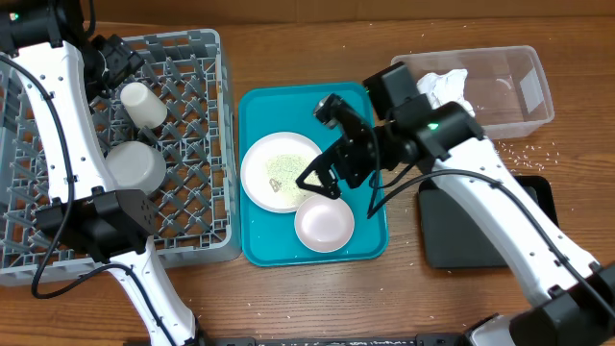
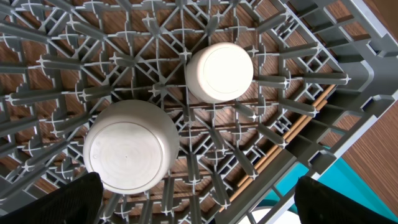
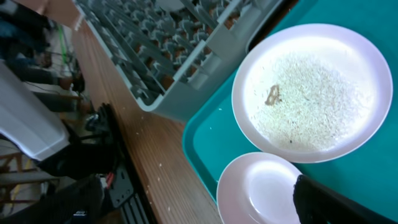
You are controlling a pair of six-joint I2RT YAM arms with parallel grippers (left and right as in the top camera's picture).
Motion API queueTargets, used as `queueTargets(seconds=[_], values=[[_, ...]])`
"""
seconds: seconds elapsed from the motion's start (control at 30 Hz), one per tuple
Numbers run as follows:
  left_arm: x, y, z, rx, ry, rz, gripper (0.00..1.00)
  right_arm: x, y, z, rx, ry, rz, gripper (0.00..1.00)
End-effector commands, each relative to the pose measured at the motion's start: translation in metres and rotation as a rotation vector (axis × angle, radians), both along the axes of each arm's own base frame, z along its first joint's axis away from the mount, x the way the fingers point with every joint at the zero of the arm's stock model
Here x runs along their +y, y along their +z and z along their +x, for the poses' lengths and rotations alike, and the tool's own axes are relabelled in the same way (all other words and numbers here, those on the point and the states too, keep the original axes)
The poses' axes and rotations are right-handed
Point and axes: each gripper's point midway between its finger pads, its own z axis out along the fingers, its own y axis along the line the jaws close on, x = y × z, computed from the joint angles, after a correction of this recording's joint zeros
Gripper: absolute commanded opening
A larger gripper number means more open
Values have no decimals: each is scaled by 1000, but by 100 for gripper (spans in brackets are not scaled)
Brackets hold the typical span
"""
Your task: Sort waste into correct bins and load items into the dishwasher
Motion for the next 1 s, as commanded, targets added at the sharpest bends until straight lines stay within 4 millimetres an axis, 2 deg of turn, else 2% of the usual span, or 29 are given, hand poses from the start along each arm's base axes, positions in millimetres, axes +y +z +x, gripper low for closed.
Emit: queueTargets(seconds=[0.0, 0.1, 0.27, 0.33, 0.4, 0.47, 0.53, 0.63, 0.7, 0.83, 0.97], values=[[-1, 12, -3, -29, 9, 3, 100, 6, -19, 10, -23, -48, -116, 97], [-2, 12, -4, -25, 6, -1, 100, 10, -45, 11, -13, -83, -226, 93], [-7, 10, -7, -5, -5, -6, 100, 26, -81, -2, -11, -29, -338, 90], [-12, 9, -10, 7, -34, -21, 100, 29, -89, -1, -22, -56, -379, 90], [-31, 9, -5, -8, -167, -80, 100, 28, -89, 7, -41, -137, -410, 90], [-56, 11, 0, -40, -325, -152, 100, 25, -82, 21, -60, -244, -419, 98], [-75, 14, 3, -63, -429, -189, 100, 17, -70, 38, -76, -361, -424, 100], [-92, 14, 4, -63, -491, -190, 100, 2, -43, 65, -92, -507, -387, 100], [-106, 14, 5, -60, -524, -191, 100, -12, -16, 83, -120, -566, -342, 100], [-134, 14, 6, -53, -587, -193, 100, -52, 35, 112, -163, -689, -278, 100], [-169, 14, 4, -45, -663, -196, 100, -115, 76, 138, -187, -869, -223, 100]])
